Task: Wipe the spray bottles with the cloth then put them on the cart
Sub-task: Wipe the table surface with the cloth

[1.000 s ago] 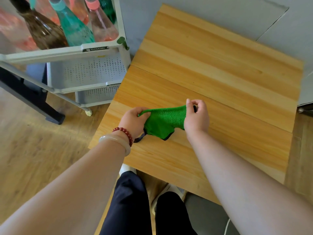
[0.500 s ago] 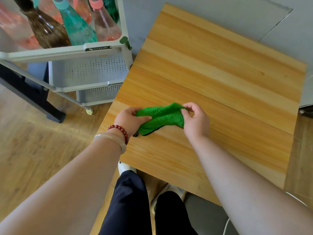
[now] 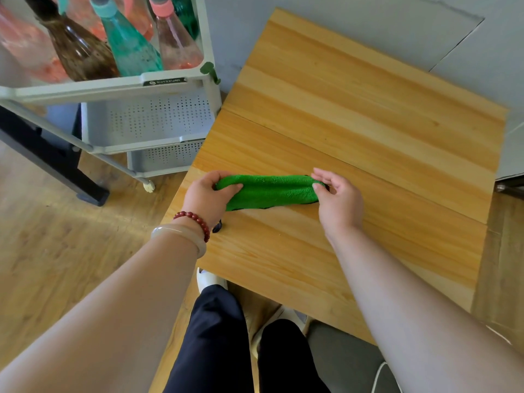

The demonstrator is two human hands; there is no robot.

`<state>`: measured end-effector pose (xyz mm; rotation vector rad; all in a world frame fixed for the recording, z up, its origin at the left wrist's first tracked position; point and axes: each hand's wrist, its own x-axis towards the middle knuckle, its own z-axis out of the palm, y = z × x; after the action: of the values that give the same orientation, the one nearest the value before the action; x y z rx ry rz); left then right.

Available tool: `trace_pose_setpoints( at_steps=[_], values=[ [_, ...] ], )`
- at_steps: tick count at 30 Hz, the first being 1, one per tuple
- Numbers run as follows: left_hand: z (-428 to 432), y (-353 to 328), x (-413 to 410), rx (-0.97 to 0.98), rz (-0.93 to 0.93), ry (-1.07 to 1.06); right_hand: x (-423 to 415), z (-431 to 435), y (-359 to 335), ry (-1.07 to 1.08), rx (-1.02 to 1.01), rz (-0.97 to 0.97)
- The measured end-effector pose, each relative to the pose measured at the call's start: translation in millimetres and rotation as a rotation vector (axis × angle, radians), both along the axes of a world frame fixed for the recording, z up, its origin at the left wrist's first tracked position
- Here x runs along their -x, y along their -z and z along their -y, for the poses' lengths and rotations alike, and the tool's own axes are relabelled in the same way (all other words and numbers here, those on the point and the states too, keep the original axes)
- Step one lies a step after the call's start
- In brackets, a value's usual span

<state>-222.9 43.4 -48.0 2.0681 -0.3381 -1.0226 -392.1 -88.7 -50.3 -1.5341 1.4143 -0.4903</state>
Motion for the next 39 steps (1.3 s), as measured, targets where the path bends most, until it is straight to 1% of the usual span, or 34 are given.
trace_pose_setpoints(
  at_steps=[2,4,5,7,9,11,13,15,17,20,25,28,30,33,35,39],
  values=[
    [1.8,-2.7,2.1,0.0,0.071,0.036,0.0,0.0,-1.2,0.052,-0.054,0.048],
    [3.1,-2.5,3.1,0.024,0.06,0.045,-0.6,0.4,-3.5,0.116,-0.127,0.091],
    [3.4,-3.8,3.4,0.034,0.052,0.05,-0.4,1.1,-3.8,0.121,-0.146,0.095],
    [2.5,-6.1,2.4,0.059,0.058,0.043,0.4,3.7,-5.5,0.059,-0.148,0.053],
    [1.1,-6.9,-0.7,0.071,0.095,0.038,1.4,6.5,-8.5,-0.068,-0.109,-0.04],
    [-1.1,-9.6,-5.3,0.068,0.161,0.062,2.8,9.5,-11.9,-0.179,-0.022,-0.155],
    [-3.6,-11.3,-11.4,0.046,0.237,0.126,5.3,13.4,-13.8,-0.179,0.046,-0.214],
    [-6.0,-12.7,-17.0,0.024,0.277,0.198,7.2,15.5,-15.3,-0.134,0.072,-0.194],
    [-7.1,-13.7,-21.2,0.014,0.276,0.222,7.6,16.1,-15.3,-0.115,0.068,-0.136],
    [-6.4,-14.4,-21.3,0.025,0.228,0.167,5.8,12.6,-16.2,-0.103,-0.009,-0.07],
    [-3.9,-14.3,-15.2,0.003,0.179,0.185,1.4,9.7,-15.0,-0.11,0.02,-0.091],
    [-4.8,-12.6,-15.3,0.02,0.151,0.168,1.5,12.3,-13.7,-0.077,-0.002,-0.061],
    [-4.8,-10.1,-15.9,0.029,0.171,0.148,2.5,13.7,-13.1,-0.099,0.002,-0.104],
    [-3.2,-2.7,-18.3,-0.002,0.242,0.149,2.1,15.7,-8.7,-0.157,0.061,-0.192],
    [-1.8,3.8,-18.8,-0.045,0.28,0.183,-1.3,15.7,-1.4,-0.138,0.018,-0.196],
    [2.1,15.3,-12.3,-0.115,0.393,0.24,-8.6,13.9,21.0,-0.043,-0.203,-0.157]
  ],
)
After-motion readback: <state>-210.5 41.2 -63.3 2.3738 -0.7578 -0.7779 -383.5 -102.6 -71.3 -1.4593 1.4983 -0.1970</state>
